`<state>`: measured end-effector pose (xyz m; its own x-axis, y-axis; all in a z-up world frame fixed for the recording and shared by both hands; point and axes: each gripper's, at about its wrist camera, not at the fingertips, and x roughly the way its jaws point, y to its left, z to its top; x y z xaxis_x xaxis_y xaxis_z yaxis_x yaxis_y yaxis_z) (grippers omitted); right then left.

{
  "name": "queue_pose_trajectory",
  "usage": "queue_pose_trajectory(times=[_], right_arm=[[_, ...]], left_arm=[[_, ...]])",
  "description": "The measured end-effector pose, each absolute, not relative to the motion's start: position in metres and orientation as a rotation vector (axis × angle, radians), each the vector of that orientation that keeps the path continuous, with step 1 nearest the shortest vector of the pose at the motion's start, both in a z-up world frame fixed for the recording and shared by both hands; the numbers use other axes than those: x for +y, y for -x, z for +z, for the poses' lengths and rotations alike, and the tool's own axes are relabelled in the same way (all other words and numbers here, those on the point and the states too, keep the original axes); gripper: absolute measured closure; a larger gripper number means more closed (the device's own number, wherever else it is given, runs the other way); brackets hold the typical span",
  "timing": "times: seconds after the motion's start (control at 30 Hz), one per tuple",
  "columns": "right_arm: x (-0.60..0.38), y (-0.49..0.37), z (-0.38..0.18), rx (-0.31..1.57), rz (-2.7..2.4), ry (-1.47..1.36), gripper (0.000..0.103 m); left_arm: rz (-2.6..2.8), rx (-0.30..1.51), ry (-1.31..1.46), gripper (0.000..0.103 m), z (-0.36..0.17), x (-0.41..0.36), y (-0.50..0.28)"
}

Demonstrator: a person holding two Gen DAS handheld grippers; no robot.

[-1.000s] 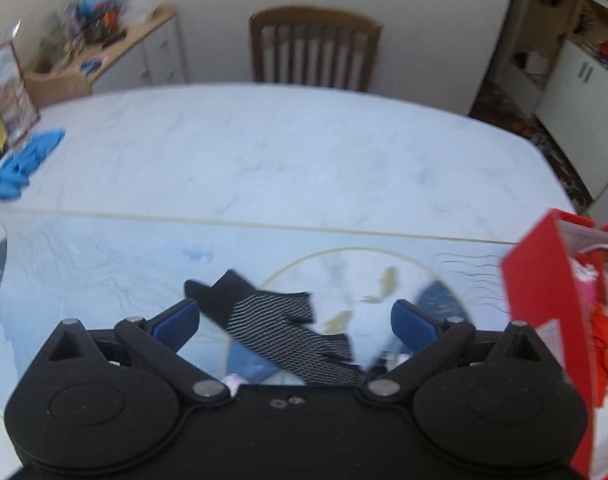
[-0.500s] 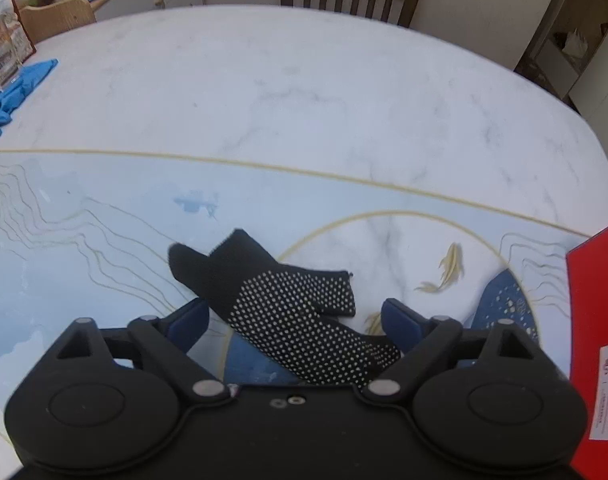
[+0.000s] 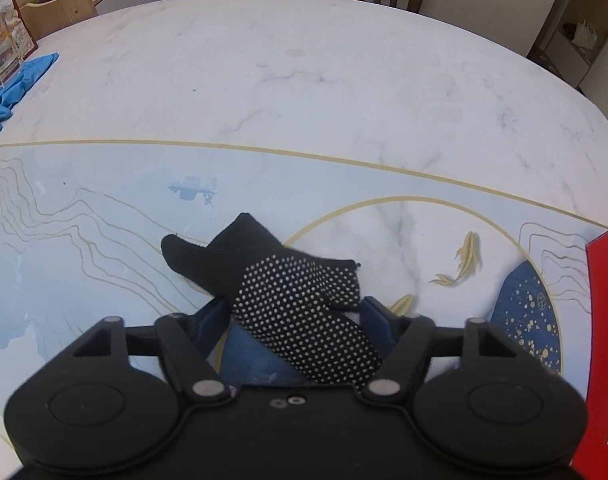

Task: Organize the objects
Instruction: 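Move the left gripper to the black dotted glove and grasp it, then carry the black glove into the shoebox and open the left gripper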

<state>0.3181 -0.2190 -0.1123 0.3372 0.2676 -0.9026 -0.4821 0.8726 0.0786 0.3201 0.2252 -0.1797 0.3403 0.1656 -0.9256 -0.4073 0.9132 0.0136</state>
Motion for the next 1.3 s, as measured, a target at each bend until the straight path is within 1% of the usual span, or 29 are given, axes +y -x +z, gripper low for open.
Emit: queue_pose_trajectory(times=[0.03, 0.1, 0.13, 0.17, 0.2, 0.23, 0.27, 0.3, 0.37, 0.47, 0.83, 1.3], right_arm=[[-0.219, -0.318, -0.112, 1.126, 0.493, 0.218, 0.098], [-0.219, -0.318, -0.112, 1.125, 0.494, 0.219, 0.098], [-0.219, -0.318, -0.112, 1.125, 0.494, 0.219, 0.098], [-0.219, -0.318, -0.112, 1.125, 0.495, 0.22, 0.098], [-0.219, -0.318, -0.112, 1.124, 0.495, 0.221, 0.098], [-0.219, -0.318, -0.112, 1.125, 0.496, 0.222, 0.098], [-0.218, -0.318, -0.112, 1.125, 0.497, 0.223, 0.098], [-0.218, -0.318, -0.111, 1.124, 0.499, 0.224, 0.098], [-0.219, -0.318, -0.111, 1.122, 0.501, 0.227, 0.098], [-0.218, -0.317, -0.111, 1.119, 0.504, 0.232, 0.098], [-0.22, -0.317, -0.111, 1.113, 0.514, 0.231, 0.098], [-0.22, -0.317, -0.112, 1.107, 0.53, 0.227, 0.098]], left_arm=[[0.375, 1.165, 0.238, 0.041, -0.179, 0.225, -0.319], [0.376, 1.161, 0.237, 0.052, -0.177, 0.224, -0.318], [0.376, 1.16, 0.235, 0.054, -0.177, 0.222, -0.319], [0.376, 1.159, 0.233, 0.059, -0.176, 0.221, -0.318], [0.377, 1.159, 0.23, 0.067, -0.175, 0.22, -0.317], [0.378, 1.159, 0.225, 0.072, -0.174, 0.219, -0.317], [0.379, 1.159, 0.216, 0.082, -0.173, 0.218, -0.316], [0.378, 1.158, 0.209, 0.088, -0.172, 0.217, -0.315], [0.372, 1.15, 0.204, 0.092, -0.169, 0.216, -0.313], [0.362, 1.131, 0.194, 0.093, -0.159, 0.214, -0.31], [0.247, 1.069, 0.159, 0.094, -0.109, 0.189, -0.3], [-0.05, 0.968, 0.081, 0.093, -0.041, 0.096, -0.29]])
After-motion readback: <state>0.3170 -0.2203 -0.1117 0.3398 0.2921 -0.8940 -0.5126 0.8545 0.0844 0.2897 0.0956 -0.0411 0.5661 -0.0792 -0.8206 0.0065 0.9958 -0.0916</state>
